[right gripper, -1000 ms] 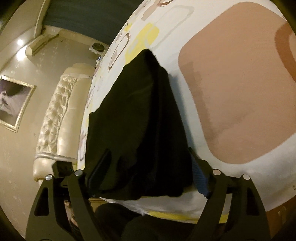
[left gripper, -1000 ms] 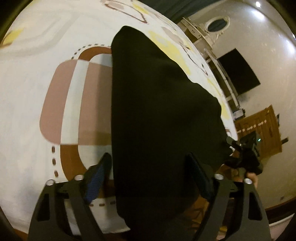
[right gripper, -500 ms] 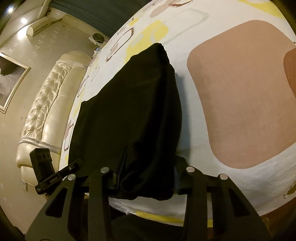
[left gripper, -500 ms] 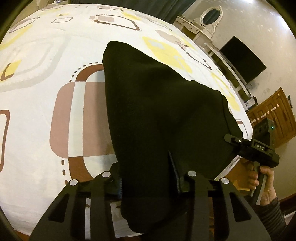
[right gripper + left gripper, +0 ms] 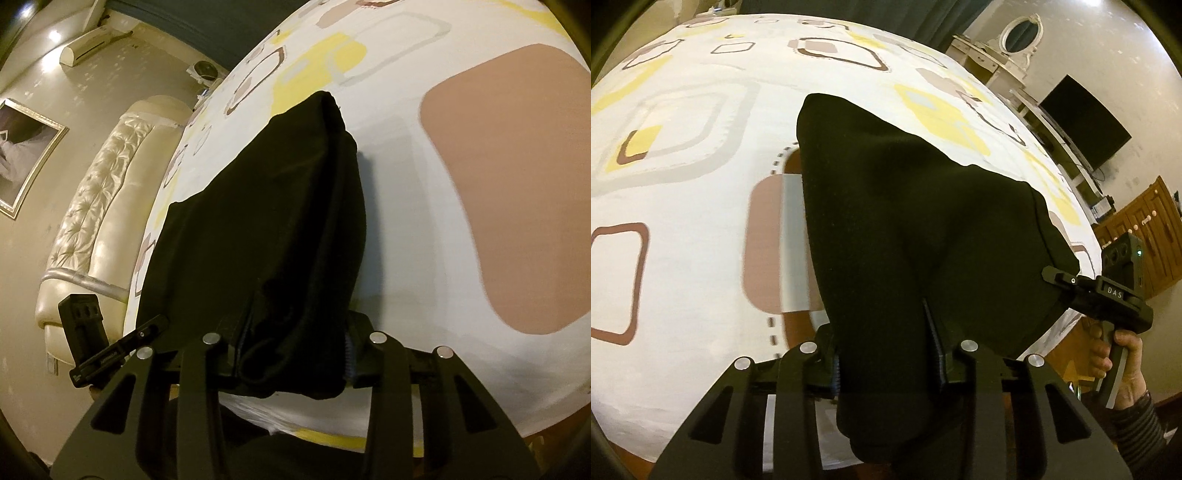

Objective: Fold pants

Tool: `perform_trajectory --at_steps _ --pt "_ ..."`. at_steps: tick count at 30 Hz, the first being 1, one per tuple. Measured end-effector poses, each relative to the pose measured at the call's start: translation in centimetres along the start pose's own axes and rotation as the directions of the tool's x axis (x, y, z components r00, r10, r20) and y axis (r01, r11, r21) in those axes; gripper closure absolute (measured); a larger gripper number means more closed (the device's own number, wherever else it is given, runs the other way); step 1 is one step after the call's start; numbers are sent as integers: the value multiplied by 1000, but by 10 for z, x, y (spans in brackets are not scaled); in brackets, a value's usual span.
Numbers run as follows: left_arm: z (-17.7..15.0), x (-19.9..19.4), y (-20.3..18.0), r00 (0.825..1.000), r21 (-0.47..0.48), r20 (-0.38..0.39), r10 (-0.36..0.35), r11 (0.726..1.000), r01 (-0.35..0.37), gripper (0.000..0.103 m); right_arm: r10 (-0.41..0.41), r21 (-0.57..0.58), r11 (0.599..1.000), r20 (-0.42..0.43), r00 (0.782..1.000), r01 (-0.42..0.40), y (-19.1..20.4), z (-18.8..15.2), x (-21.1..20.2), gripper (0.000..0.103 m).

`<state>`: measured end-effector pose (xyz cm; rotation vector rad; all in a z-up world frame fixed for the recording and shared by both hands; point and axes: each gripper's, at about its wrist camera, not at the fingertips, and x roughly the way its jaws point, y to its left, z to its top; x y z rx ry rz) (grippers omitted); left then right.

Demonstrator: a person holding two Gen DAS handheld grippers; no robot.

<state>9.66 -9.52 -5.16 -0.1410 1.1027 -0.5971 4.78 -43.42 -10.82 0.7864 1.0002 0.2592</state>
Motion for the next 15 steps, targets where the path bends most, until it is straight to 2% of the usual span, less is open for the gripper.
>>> perform_trajectory --at_steps 11,15 --pt "1 -20 29 999 -32 22 39 999 -39 67 38 -33 999 -41 998 -39 29 1 32 66" --pt "-1 -17 39 1000 -53 13 5 999 -4 66 34 -45 998 -48 998 -36 34 0 40 65"
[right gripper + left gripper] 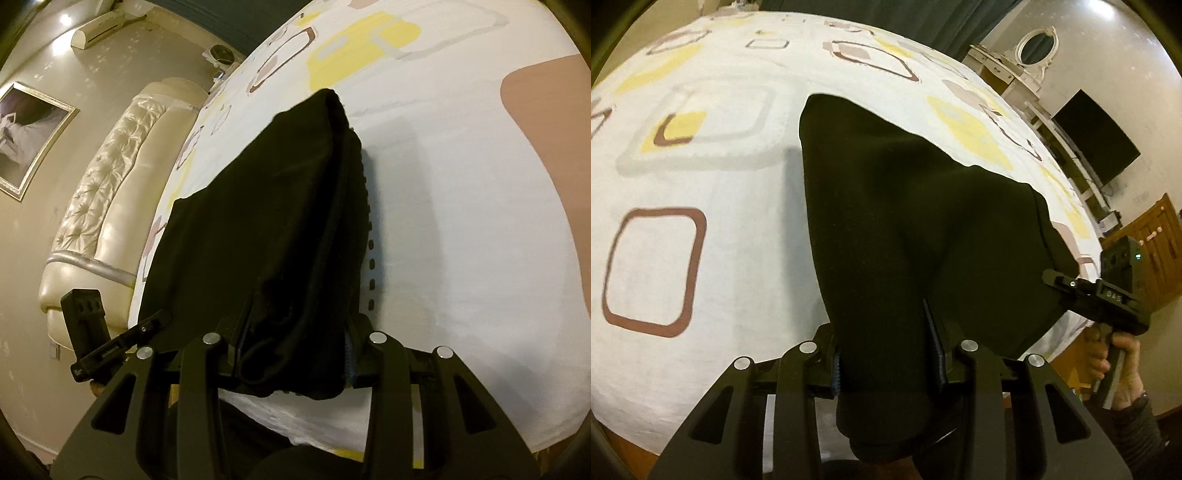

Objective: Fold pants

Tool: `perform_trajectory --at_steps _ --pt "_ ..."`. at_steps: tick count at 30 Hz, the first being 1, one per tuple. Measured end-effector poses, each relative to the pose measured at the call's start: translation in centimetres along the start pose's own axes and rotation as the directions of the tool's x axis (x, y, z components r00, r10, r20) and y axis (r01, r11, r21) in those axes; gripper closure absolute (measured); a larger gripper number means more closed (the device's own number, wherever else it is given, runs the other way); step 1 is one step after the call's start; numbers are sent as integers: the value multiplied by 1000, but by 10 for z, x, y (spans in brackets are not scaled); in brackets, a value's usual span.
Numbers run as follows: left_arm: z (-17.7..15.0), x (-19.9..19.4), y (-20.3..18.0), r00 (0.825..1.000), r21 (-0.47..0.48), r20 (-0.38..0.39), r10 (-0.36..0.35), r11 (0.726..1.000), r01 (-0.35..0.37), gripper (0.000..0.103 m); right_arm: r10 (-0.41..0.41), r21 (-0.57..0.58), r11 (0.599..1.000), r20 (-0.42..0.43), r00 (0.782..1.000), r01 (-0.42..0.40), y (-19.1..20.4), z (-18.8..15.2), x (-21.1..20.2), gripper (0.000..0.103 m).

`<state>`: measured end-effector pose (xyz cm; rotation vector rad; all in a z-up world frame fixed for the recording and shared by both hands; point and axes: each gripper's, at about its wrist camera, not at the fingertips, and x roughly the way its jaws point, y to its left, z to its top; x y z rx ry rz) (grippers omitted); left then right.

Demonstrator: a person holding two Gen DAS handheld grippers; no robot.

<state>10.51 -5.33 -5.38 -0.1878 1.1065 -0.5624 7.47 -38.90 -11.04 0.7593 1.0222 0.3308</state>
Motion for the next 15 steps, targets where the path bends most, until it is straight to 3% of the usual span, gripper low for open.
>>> perform_trajectory --at_steps 3,5,9,11,15 --pt "-1 2 0 1000 16 4 -22 1000 22 60 16 13 1000 1 1000 -16 -6 -2 -1 62" --pt "-2 1 0 999 25 17 -42 999 41 56 22 24 999 5 1000 -23 -9 -3 -1 55" --pt "-6 -5 7 995 39 35 -98 995 96 27 101 83 991 12 995 -102 -19 -3 -6 40" --pt "-6 -10 13 991 32 51 -127 992 125 27 132 106 985 24 991 -134 -21 1 -10 32" --pt "6 -9 28 984 -12 73 -161 987 163 25 141 133 980 57 988 -148 -29 15 -17 29"
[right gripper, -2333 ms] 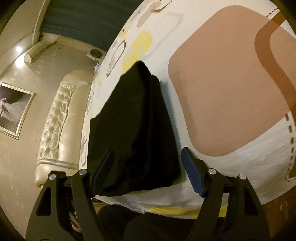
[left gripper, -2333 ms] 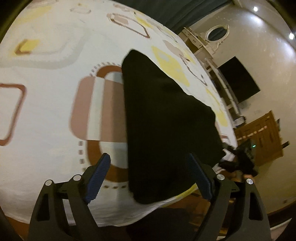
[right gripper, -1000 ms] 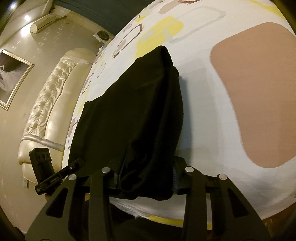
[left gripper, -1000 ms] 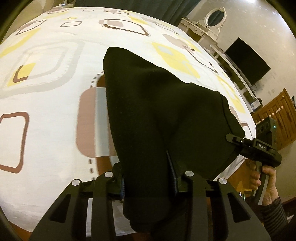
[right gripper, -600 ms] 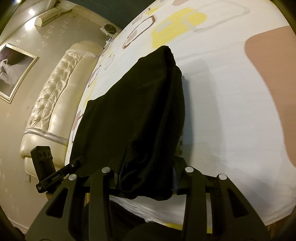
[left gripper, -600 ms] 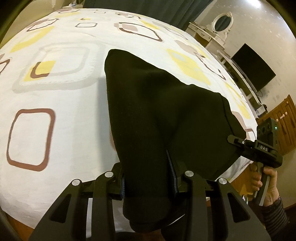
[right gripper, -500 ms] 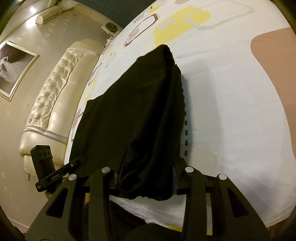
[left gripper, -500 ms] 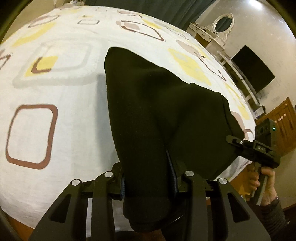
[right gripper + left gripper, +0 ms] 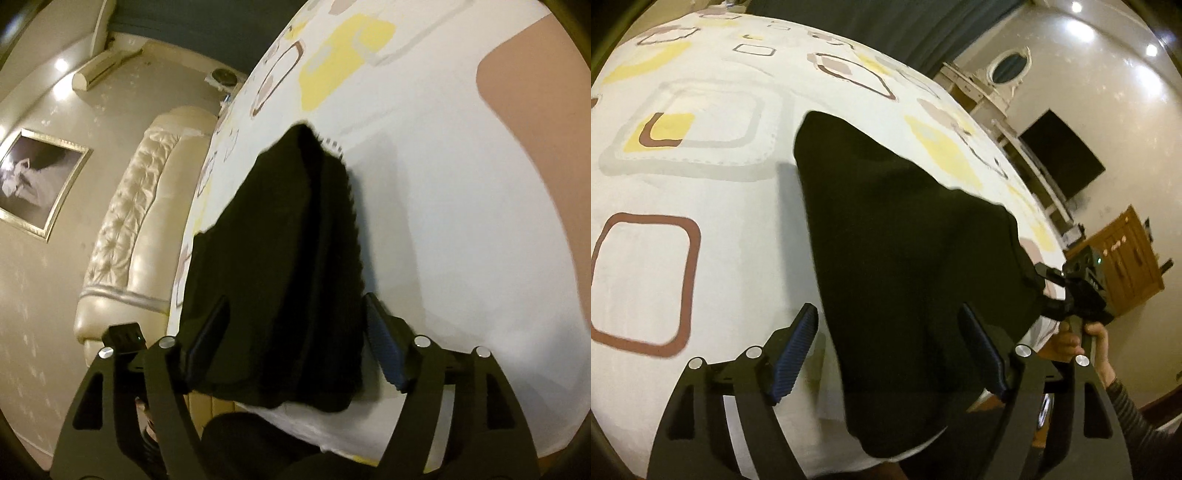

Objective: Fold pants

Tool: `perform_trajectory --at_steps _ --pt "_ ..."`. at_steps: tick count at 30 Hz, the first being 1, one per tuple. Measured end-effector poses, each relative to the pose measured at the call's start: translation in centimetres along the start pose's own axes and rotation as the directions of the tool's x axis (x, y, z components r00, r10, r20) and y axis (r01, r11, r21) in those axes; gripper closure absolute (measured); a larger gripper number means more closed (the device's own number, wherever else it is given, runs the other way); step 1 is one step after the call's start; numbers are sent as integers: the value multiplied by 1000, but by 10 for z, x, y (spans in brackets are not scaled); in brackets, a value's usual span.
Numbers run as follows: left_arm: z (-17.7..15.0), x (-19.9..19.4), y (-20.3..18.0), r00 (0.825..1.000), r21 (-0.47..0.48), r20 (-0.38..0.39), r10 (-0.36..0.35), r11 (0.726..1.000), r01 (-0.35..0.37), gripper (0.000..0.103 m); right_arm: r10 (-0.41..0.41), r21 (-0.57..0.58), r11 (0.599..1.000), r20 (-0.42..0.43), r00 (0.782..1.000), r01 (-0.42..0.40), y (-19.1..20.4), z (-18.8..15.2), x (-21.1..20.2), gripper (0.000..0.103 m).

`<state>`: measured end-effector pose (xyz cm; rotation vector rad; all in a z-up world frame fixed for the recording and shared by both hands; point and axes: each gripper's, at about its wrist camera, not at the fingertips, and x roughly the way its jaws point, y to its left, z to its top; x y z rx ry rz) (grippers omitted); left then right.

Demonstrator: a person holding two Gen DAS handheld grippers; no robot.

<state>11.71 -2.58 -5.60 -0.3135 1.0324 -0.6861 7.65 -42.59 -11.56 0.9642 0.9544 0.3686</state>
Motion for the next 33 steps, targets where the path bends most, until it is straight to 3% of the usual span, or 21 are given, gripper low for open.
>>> perform_trajectory --at_steps 8,10,11,13,17,22,33 --pt "27 35 35 998 -190 -35 -59 980 51 25 6 3 1000 -48 999 -5 -2 29 27 29" --pt "29 38 38 997 -206 -43 -59 977 49 32 -2 -22 1000 -69 998 0 -1 31 33 30" --pt "29 40 37 998 -199 -49 -50 979 39 36 -9 -35 999 -77 997 6 0 31 35 33" --pt "30 42 32 997 -170 -67 -48 985 36 59 -48 -66 997 -95 994 42 2 30 40 57" --pt "32 40 17 998 -93 -62 25 995 -30 67 -36 -75 997 -89 995 29 7 27 43 69" --pt "39 31 14 997 -74 -40 62 995 -65 74 -40 -100 994 -68 997 33 17 24 39 72" --pt "41 0 47 990 -95 -4 141 986 -140 75 3 -126 992 -94 996 -14 45 22 78 72"
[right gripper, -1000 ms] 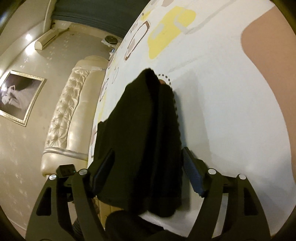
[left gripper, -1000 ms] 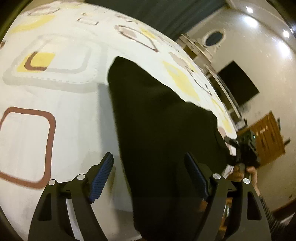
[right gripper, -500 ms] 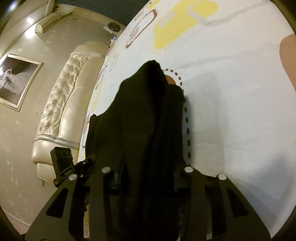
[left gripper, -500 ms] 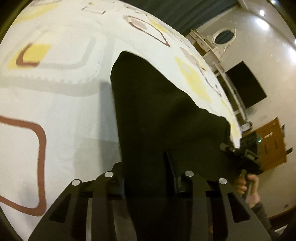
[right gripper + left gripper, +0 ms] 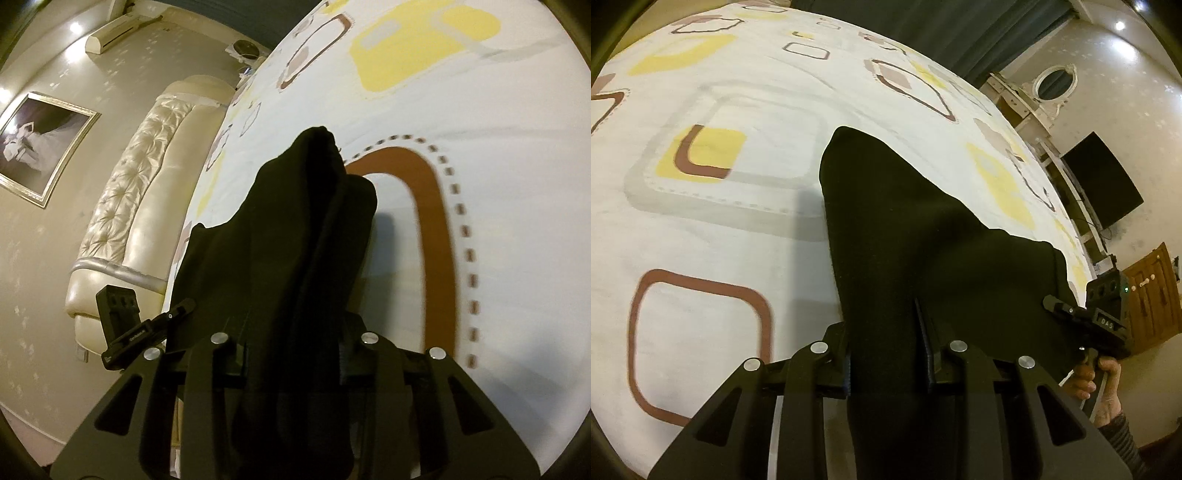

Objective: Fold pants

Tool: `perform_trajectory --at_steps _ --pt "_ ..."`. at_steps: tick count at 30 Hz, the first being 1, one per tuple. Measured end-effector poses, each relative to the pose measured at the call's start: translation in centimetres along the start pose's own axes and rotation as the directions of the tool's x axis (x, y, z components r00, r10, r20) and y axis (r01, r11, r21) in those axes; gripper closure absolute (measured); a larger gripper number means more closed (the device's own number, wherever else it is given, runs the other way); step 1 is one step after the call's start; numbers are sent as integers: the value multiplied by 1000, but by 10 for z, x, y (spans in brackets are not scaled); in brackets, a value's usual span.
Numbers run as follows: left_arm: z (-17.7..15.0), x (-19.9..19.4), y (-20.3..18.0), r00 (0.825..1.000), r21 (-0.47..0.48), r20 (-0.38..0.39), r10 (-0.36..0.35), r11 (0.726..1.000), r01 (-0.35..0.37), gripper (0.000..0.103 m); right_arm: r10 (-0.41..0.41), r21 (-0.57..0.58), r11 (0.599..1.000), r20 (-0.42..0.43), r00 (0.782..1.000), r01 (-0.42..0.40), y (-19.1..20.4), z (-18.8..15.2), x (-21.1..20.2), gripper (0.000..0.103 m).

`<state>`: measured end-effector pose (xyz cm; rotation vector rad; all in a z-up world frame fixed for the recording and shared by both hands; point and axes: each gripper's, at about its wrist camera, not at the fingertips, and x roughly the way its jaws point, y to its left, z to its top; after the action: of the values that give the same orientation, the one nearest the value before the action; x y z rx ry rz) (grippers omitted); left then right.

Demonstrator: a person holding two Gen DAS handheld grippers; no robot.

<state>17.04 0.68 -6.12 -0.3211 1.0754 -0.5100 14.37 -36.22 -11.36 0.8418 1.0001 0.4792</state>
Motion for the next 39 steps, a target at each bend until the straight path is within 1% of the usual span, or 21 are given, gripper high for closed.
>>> perform_trajectory --at_steps 5,9,17,21,23,24,25,26,27,28,30,31,32,37,39 --pt "-7 3 6 1000 5 4 9 1000 -9 75 15 34 999 2 1000 -15 -13 -5 3 72" --pt "-10 3 11 1000 0 13 2 1000 -2 74 29 59 998 5 1000 -30 -20 -8 4 72" --pt "-5 8 8 1000 8 27 -2 1000 2 73 40 68 997 16 999 -41 -22 -9 4 72" --pt "-6 6 2 1000 32 30 5 999 -6 72 42 71 997 17 999 -43 -21 -9 5 70" --pt "-6 5 2 999 43 32 -2 999 0 69 47 82 995 21 999 -49 -21 -9 5 64" --pt "-6 3 3 999 44 36 -11 999 9 65 55 85 995 22 998 -57 -20 -9 4 62" --pt "-6 1 4 999 40 43 -27 999 26 54 60 86 994 22 998 -62 -19 -8 5 58" --pt "-7 -1 5 998 38 47 -44 998 42 48 69 87 994 23 997 -71 -18 -8 3 52" --pt "-7 -6 7 996 39 64 -66 997 63 35 79 89 993 27 997 -81 -18 -8 1 49" --pt "-6 -12 10 993 40 82 -80 996 77 27 82 90 992 31 996 -84 -18 -6 -1 45" --pt "-3 -22 16 987 30 113 -110 994 108 26 53 80 995 65 996 -58 -16 -1 -10 38" --pt "1 -23 19 986 21 115 -117 993 116 25 46 75 996 81 996 -52 -15 2 -14 33" --pt "6 -24 23 987 11 112 -117 993 117 25 46 77 996 96 994 -54 -16 7 -17 32" --pt "32 -4 41 989 -78 58 -135 987 139 25 36 95 994 90 995 -45 -19 34 -7 30" --pt "41 4 42 989 -86 49 -138 986 142 25 32 98 994 76 997 -39 -19 45 2 30"
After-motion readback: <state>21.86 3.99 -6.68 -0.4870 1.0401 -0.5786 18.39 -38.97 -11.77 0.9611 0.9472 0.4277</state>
